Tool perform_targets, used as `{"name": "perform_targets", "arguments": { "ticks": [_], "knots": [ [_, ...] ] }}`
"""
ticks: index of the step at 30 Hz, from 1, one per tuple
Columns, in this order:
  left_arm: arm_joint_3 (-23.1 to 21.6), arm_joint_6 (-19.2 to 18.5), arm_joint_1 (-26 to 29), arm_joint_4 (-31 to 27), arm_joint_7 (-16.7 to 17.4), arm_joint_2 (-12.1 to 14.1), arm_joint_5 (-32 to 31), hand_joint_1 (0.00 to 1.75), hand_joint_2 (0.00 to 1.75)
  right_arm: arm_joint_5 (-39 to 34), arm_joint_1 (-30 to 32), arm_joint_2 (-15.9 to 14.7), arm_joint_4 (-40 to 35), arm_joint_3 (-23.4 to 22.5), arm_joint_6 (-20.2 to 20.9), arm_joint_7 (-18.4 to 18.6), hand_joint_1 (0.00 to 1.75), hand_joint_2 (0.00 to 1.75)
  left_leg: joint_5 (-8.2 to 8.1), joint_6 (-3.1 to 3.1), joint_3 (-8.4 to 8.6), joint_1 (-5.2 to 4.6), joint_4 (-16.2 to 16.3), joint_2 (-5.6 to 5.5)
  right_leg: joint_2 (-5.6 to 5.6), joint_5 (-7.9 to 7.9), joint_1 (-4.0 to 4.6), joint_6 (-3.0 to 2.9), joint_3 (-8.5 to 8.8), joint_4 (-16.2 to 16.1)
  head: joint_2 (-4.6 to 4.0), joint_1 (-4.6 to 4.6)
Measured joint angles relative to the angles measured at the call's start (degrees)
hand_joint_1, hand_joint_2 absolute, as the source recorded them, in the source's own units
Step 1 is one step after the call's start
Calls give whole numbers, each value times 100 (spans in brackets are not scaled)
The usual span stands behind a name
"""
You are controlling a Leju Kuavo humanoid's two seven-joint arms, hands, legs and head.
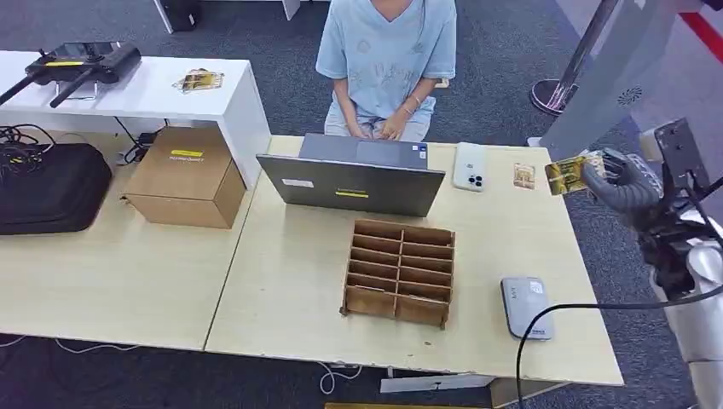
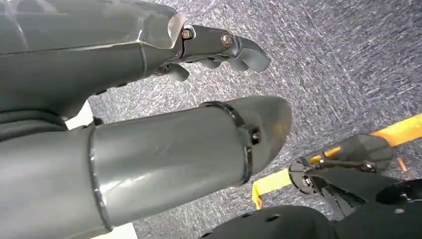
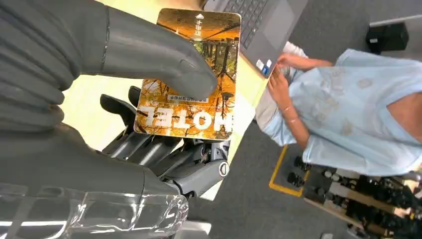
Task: Pass the card to the sensor for recognition and then transmit it.
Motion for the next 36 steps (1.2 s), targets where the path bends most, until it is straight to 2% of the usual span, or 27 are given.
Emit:
{"name": "perform_targets", "arguments": {
  "ticks": [9, 16, 22, 36],
  "knots": [
    [0, -13, -18, 0, -18, 0, 20, 0, 0, -85, 643, -323, -308, -402, 9, -37, 175, 175, -4, 4, -3, 0, 0, 0, 0, -3, 0, 3, -2, 0, 0, 0],
    [2, -17, -18, 0, -17, 2, 24, 0, 0, -79, 1135, -463, -566, -660, 4, 15, 175, 175, -4, 4, -3, 0, 0, 1, 0, -3, 0, 4, -3, 0, 0, 0],
    [4, -17, -19, 0, 0, 2, 35, 0, 0, -79, 1456, -509, -717, -819, 28, 68, 175, 175, -4, 4, -4, 0, 0, 2, 3, -3, 0, 4, -5, 0, 0, -2],
    [13, -15, -15, 0, 2, 2, 68, 0, 0, -74, 1699, -535, -745, -870, 107, 101, 175, 175, -4, 4, -4, 0, 0, 3, 2, -4, -1, 4, -5, 0, 0, 0]
  ]
}}
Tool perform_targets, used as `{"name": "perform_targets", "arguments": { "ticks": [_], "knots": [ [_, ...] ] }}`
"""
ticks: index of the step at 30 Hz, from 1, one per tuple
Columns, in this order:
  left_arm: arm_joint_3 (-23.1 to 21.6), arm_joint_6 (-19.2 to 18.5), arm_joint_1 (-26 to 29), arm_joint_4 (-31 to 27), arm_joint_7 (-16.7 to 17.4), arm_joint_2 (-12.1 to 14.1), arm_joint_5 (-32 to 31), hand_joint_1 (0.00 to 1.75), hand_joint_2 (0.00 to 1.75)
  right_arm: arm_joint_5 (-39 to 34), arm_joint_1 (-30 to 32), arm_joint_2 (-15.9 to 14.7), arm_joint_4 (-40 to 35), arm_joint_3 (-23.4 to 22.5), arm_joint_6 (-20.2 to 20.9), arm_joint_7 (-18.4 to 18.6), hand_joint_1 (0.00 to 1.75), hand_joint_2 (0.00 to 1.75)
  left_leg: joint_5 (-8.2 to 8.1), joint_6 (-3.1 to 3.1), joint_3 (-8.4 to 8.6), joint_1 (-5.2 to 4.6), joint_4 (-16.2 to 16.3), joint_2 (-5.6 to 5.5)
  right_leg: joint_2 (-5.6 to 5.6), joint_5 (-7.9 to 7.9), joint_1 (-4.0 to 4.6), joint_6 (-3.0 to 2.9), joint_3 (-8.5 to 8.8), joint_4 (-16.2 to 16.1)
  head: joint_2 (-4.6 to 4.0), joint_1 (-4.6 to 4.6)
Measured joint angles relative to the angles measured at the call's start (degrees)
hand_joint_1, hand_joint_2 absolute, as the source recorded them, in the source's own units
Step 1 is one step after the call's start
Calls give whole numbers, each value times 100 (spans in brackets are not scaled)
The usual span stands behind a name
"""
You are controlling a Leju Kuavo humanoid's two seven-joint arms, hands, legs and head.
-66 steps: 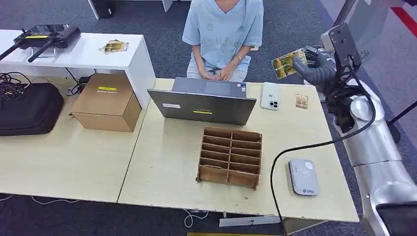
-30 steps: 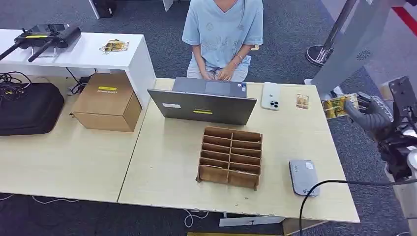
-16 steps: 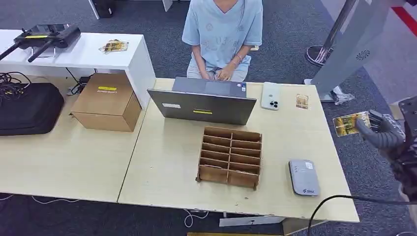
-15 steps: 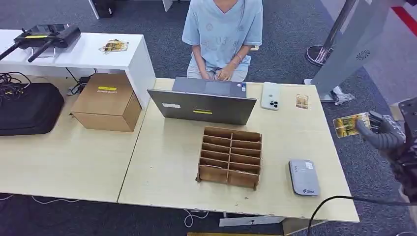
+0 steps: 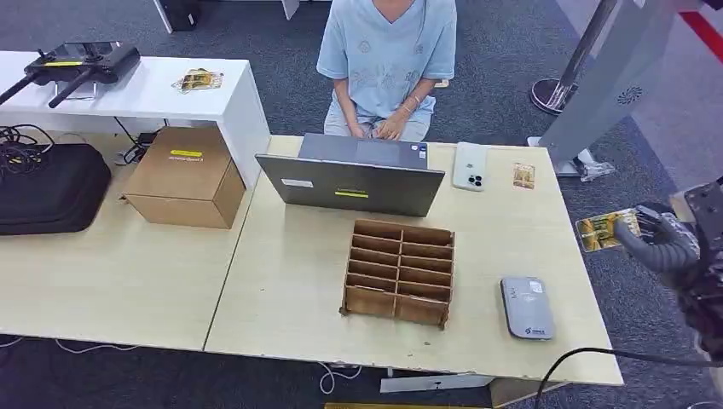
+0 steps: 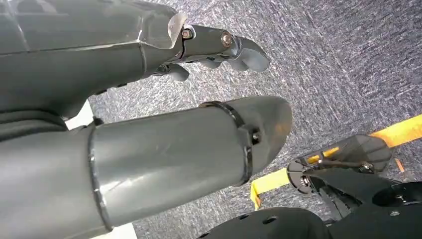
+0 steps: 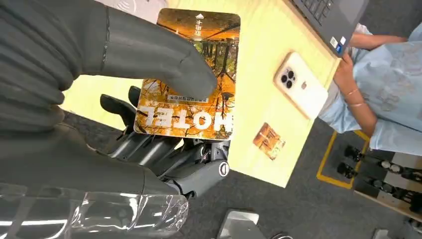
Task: Pass the card to the sensor for recognition and then transmit it.
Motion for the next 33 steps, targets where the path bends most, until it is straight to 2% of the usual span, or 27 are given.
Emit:
{"name": "perform_targets", "arguments": {
  "ticks": [13, 27, 30, 33],
  "knots": [
    [59, -2, 4, 0, 0, 2, 0, 0, 0, -4, 375, -26, -129, -28, 13, 0, 175, 175, 0, 0, -1, 0, 0, -2, -2, -1, 1, 1, -1, 0, 0, 0],
    [118, 4, 3, 0, -2, 0, 37, 0, 0, 111, 719, -22, -348, -46, 107, 173, 175, 175, 0, 0, -2, 0, -1, 2, 2, -1, 0, 1, -3, 0, 0, 0],
    [118, 2, 20, 0, 161, 0, 37, 0, 0, 181, 777, 26, -328, -22, 103, 263, 175, 175, -1, 0, -4, 2, -1, 1, 0, -2, 2, 1, -2, 0, 0, 2],
    [118, 2, 112, 2, 168, 0, 37, 0, 0, 359, 882, 120, -225, 31, 100, 103, 175, 175, -2, 2, -4, 1, -2, 1, 2, -2, 1, 1, -4, 0, 0, -2]
  ]
}}
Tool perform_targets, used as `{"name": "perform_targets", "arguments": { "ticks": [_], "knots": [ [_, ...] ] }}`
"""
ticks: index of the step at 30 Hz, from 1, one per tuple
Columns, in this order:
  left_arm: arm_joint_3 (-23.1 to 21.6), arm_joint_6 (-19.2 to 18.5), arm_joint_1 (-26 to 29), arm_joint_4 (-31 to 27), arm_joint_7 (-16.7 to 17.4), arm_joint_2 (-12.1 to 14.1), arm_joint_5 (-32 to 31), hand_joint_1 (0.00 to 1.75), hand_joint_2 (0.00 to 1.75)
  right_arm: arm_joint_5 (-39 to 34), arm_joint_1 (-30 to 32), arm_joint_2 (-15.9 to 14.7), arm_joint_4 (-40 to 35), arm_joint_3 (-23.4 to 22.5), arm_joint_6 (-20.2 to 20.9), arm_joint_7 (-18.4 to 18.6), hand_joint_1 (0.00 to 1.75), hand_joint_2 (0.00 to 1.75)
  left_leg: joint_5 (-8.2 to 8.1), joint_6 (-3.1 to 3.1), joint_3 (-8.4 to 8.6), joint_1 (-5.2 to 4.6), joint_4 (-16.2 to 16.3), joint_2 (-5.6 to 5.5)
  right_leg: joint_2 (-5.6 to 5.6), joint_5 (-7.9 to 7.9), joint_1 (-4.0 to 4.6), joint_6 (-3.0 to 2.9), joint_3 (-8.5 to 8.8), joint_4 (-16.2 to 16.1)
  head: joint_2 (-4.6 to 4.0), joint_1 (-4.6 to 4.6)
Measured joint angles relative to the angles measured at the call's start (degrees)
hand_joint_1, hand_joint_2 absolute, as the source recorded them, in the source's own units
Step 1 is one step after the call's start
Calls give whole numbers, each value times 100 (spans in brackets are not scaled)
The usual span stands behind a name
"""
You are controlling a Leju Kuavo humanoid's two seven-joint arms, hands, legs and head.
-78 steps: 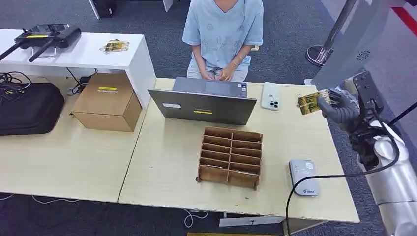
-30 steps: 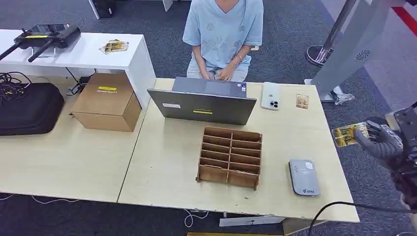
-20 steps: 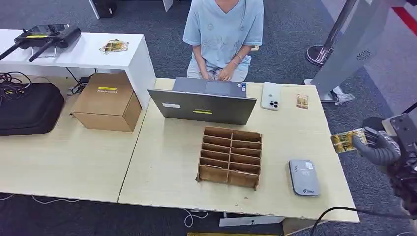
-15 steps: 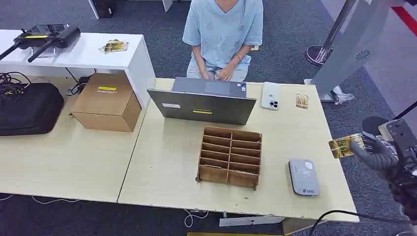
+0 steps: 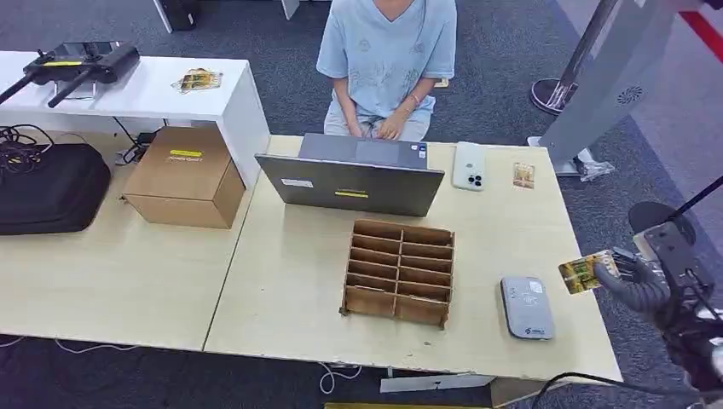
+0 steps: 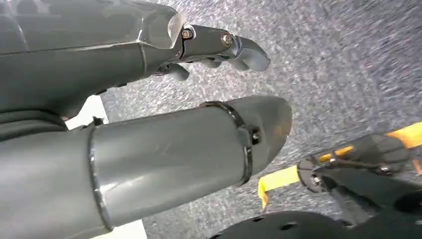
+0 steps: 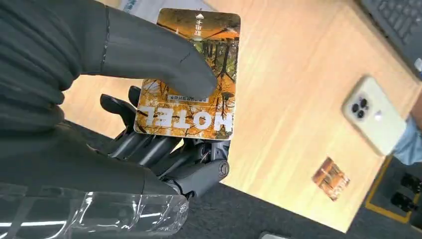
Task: Pass the card to the sensor for recognition and then transmit it.
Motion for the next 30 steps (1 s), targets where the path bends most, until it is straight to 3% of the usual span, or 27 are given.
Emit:
{"name": "perform_targets", "arguments": {
  "ticks": [19, 25, 30],
  "knots": [
    [0, 4, 68, 7, -2, -2, -72, 0, 0, 179, 484, 343, -79, 65, -111, 92, 175, 175, 0, 0, -3, 0, -1, 0, -2, -5, -1, 5, -3, 0, 0, 2],
    [177, -103, 72, 7, -61, -11, 352, 0, 0, 181, 592, 411, -160, 63, -114, 109, 175, 175, 0, 0, -3, 0, -1, 0, -2, -5, -1, 5, -3, 0, 0, 2],
    [275, -105, 72, 7, -103, -20, 361, 0, 0, 216, 636, 470, -206, 66, -94, 158, 175, 175, 0, 0, -3, 0, -1, 1, -1, -5, -1, 5, -3, 0, 0, 0]
  ]
}}
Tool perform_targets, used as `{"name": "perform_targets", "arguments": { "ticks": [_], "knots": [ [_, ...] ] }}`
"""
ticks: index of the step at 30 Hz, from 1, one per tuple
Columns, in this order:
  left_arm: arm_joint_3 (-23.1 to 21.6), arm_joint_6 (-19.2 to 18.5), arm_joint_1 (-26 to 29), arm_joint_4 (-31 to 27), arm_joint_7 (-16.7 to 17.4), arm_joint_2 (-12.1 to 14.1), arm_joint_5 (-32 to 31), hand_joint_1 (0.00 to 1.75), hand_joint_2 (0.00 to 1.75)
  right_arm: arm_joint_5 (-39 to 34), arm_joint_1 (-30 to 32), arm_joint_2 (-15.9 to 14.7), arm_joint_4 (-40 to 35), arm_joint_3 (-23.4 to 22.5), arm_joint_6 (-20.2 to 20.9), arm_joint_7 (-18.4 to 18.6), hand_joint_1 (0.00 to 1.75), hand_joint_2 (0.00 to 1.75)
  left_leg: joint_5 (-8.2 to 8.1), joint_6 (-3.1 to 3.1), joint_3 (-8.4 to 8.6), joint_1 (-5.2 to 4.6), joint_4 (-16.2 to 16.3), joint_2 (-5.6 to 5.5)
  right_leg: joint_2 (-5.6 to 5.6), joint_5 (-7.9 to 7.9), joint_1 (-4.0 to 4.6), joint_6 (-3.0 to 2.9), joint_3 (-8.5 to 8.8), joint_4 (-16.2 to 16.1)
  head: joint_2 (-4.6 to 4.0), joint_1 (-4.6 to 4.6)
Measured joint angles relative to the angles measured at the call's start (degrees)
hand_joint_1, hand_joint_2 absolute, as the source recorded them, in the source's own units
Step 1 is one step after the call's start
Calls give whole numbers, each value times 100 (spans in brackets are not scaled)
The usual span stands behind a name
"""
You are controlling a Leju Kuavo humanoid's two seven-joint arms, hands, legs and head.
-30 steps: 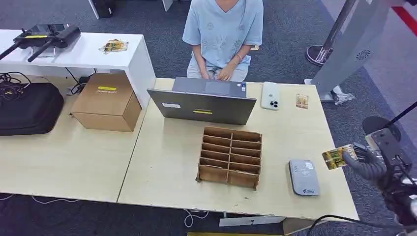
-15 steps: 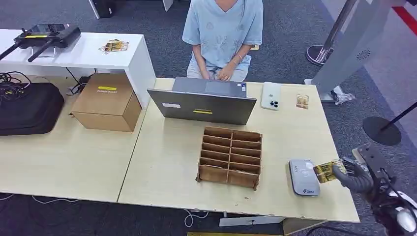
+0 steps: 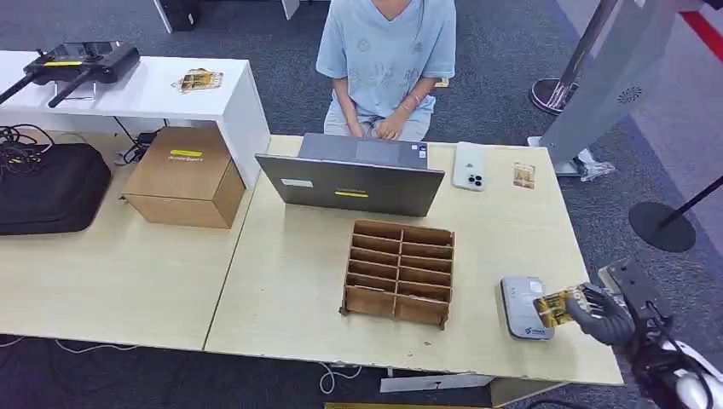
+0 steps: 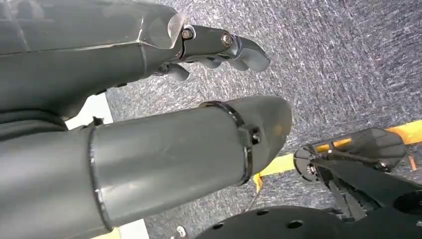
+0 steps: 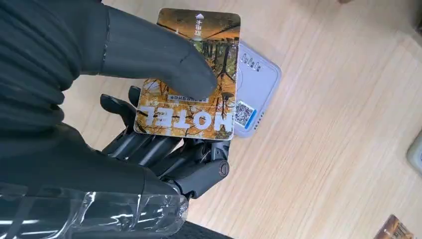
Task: Pass the card to the sensor for recognition and then transmit it.
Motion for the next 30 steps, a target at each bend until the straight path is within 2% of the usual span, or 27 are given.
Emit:
{"name": "perform_targets", "arguments": {
  "ticks": [7, 30],
  "knots": [
    [208, -42, 3, 2, 9, -13, 341, 0, 0, 61, 0, 100, -11, 74, 0, 28, 175, 175, 0, 0, 0, 0, 0, 0, 0, 0, 0, 0, 0, 0, 0, 2],
    [297, -50, 5, 20, -2, -9, 186, 0, 0, 315, -455, 385, 214, 557, -111, 133, 175, 175, 0, 0, -1, 0, -1, -1, -1, 0, 0, 0, 0, 1, 0, 2]
  ]
}}
